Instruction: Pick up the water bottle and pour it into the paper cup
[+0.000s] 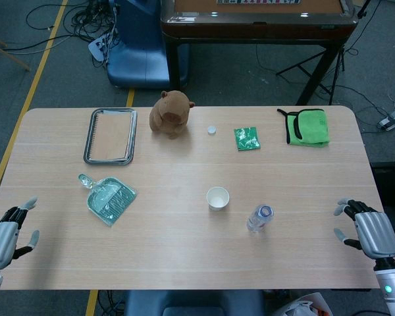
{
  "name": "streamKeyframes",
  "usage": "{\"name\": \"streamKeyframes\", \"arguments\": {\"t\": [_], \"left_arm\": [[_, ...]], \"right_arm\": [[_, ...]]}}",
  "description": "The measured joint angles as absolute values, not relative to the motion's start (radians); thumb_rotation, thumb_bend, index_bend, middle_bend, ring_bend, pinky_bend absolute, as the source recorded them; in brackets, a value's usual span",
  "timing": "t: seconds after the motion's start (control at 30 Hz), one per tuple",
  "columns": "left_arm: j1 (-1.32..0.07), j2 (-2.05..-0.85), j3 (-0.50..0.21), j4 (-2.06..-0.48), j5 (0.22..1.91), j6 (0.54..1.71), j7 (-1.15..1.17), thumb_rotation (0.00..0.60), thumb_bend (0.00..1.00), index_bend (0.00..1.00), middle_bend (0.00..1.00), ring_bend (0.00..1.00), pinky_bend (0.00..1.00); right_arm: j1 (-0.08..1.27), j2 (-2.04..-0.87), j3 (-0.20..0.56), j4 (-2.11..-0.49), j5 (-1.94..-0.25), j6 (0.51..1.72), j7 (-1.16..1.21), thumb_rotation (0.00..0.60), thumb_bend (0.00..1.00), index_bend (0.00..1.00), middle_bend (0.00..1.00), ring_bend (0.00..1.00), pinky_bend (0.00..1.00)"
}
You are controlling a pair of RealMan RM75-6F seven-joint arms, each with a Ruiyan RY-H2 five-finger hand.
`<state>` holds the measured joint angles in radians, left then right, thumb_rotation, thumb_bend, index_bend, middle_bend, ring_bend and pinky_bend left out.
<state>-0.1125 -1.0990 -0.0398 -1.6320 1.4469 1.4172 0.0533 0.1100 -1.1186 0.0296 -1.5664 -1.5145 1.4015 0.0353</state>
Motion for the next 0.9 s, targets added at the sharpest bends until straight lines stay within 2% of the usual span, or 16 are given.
{"name": "streamKeyframes", "arguments": {"t": [0.1, 0.37, 0.5, 0.63, 0.9], "left_arm": [[-0.11, -1.1, -0.038, -1.628, 1.448, 1.421, 0.048, 0.6, 0.39, 0.16, 0.21, 0.19, 0.6], [-0.116, -1.089, -0.032, -1.636, 1.435, 1.391, 0.044, 0.6, 0.39, 0.17, 0.21, 0.19, 0.6], [-0.114, -1.084, -0.03, -1.645, 1.434, 1.392, 0.038, 0.6, 0.39, 0.17, 0.21, 0.19, 0.6], [-0.112, -1.08, -0.029, -1.652, 1.435, 1.395, 0.035, 0.6, 0.39, 0.17, 0.21, 0.19, 0.6], [-0.107, -1.068, -0.031, -1.661, 1.436, 1.404, 0.016, 0.6, 0.39, 0.17, 0.21, 0.19, 0.6]], "right_arm": [[0.112, -1.121, 0.032, -1.566, -1.516, 1.401, 0.035, 0.6, 0.23, 0.45, 0.3, 0.31, 0.53], [0.119, -1.13, 0.033, -1.571, -1.514, 1.39, 0.066, 0.6, 0.23, 0.43, 0.3, 0.31, 0.52], [0.129, -1.149, 0.035, -1.563, -1.515, 1.378, 0.092, 0.6, 0.14, 0.42, 0.3, 0.29, 0.45], [0.149, -1.179, 0.045, -1.541, -1.516, 1.358, 0.157, 0.6, 0.04, 0.41, 0.29, 0.26, 0.43], [0.212, -1.274, 0.062, -1.459, -1.547, 1.322, 0.332, 0.6, 0.02, 0.41, 0.28, 0.25, 0.43]]}}
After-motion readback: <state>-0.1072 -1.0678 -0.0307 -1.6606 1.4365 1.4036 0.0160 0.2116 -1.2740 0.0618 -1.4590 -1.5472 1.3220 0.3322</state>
